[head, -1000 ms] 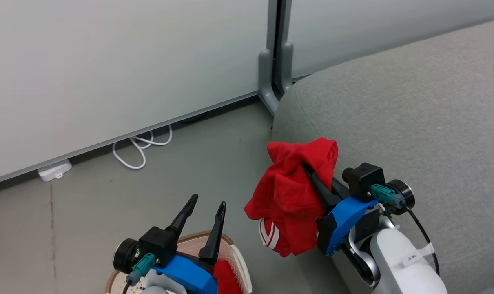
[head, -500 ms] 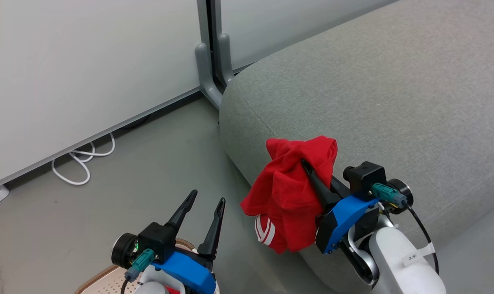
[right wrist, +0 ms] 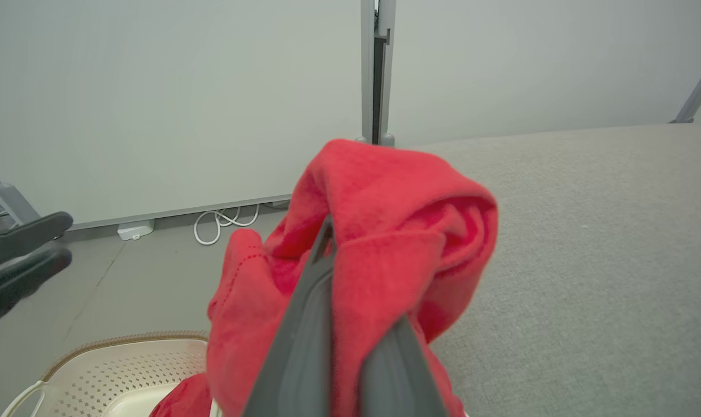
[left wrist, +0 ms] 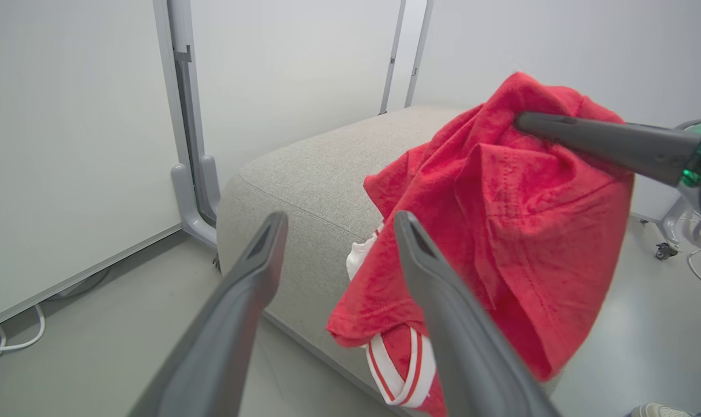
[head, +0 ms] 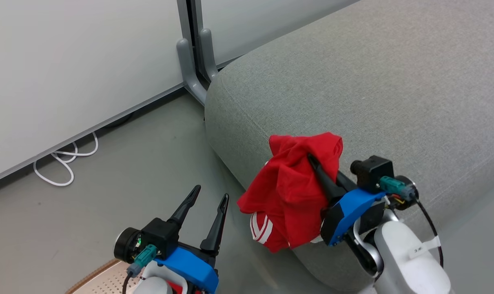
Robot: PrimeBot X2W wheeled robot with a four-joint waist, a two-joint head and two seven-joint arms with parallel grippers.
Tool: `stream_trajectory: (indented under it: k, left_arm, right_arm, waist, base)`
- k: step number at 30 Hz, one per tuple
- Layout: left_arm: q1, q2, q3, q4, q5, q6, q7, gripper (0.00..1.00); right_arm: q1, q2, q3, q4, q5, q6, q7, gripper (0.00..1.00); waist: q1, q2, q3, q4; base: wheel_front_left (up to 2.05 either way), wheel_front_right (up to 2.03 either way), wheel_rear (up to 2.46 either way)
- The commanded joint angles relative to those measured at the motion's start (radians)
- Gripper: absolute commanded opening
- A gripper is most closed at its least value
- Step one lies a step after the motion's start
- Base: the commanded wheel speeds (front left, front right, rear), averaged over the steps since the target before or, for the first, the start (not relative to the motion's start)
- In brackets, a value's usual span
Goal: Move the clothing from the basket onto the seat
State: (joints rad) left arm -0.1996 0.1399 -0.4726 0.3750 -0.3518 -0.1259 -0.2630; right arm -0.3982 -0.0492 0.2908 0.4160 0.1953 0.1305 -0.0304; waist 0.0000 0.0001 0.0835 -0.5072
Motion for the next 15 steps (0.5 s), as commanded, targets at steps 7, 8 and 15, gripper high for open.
stream_trajectory:
  k: [7,8,15]
  left_arm:
    - [-0.063,0.027,-0.017,-0.007,0.005,-0.007,-0.003,1.00]
    - [-0.074,0.032,-0.023,-0.008,0.005,-0.007,-0.003,1.00]
    - [-0.165,0.066,-0.063,-0.025,0.012,-0.007,-0.003,1.00]
  right_arm:
    - [-0.165,-0.002,-0.131,0.057,-0.024,0.000,0.039,0.00]
    - [-0.197,-0.001,-0.160,0.071,-0.041,0.000,0.046,0.00]
    - [-0.444,-0.090,-0.374,0.154,-0.106,0.000,0.085,0.00]
  waist:
    - [0.0000,-0.0001,0.086,0.041]
    - [0.0000,-0.0001,0.102,0.051]
    - [0.0000,-0.0001,0.242,0.135]
  base:
    - [0.00,0.00,0.00]
    - [0.00,0.00,0.00]
    - [0.00,0.00,0.00]
